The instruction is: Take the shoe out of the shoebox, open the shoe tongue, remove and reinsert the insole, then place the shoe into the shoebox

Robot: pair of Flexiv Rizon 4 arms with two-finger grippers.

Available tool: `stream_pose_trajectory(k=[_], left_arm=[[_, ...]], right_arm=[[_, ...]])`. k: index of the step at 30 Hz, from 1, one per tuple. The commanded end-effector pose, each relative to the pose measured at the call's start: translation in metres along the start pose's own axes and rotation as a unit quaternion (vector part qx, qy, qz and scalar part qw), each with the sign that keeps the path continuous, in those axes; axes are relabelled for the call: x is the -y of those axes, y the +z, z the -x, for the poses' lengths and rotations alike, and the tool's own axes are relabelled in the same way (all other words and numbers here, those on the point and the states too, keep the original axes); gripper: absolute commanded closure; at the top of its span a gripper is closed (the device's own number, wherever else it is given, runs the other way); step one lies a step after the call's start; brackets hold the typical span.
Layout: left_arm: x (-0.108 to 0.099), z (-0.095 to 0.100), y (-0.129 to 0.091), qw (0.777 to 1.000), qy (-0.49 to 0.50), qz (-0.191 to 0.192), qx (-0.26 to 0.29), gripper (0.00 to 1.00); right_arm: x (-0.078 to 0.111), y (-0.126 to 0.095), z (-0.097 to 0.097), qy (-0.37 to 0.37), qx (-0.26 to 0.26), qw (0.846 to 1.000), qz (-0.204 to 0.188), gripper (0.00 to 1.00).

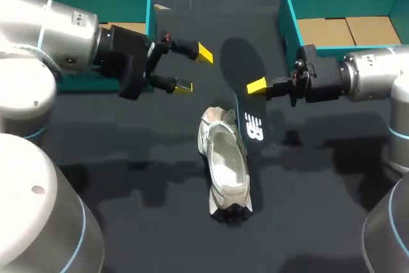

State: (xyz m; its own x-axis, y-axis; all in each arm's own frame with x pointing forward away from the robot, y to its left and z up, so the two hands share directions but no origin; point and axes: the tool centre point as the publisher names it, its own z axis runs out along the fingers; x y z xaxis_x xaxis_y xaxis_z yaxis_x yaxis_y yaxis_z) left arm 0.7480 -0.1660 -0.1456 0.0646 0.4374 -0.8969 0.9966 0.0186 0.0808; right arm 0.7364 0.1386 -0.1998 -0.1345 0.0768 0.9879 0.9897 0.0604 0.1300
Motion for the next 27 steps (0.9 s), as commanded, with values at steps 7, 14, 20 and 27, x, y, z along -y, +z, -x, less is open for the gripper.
stream_pose_trajectory(k=[7,14,20,27], left_arm=[[-0.019,0.023,-0.013,0.995,-0.035,0.002,-0.098,0.0],[-0.043,0.048,-0.012,0.964,-0.034,-0.001,-0.265,0.0],[-0.046,0.051,-0.01,0.949,-0.015,0.027,-0.314,0.0],[-0.049,0.053,-0.009,0.945,-0.023,0.025,-0.324,0.0]], right_arm=[[0.001,0.005,0.001,0.004,0.003,1.0,-0.004,1.0],[0.014,0.009,0.006,0.008,-0.005,1.0,0.005,1.0],[0.019,0.008,0.008,0.01,-0.007,1.0,0.015,1.0],[0.019,0.008,0.008,0.01,-0.007,1.0,0.015,1.0]])
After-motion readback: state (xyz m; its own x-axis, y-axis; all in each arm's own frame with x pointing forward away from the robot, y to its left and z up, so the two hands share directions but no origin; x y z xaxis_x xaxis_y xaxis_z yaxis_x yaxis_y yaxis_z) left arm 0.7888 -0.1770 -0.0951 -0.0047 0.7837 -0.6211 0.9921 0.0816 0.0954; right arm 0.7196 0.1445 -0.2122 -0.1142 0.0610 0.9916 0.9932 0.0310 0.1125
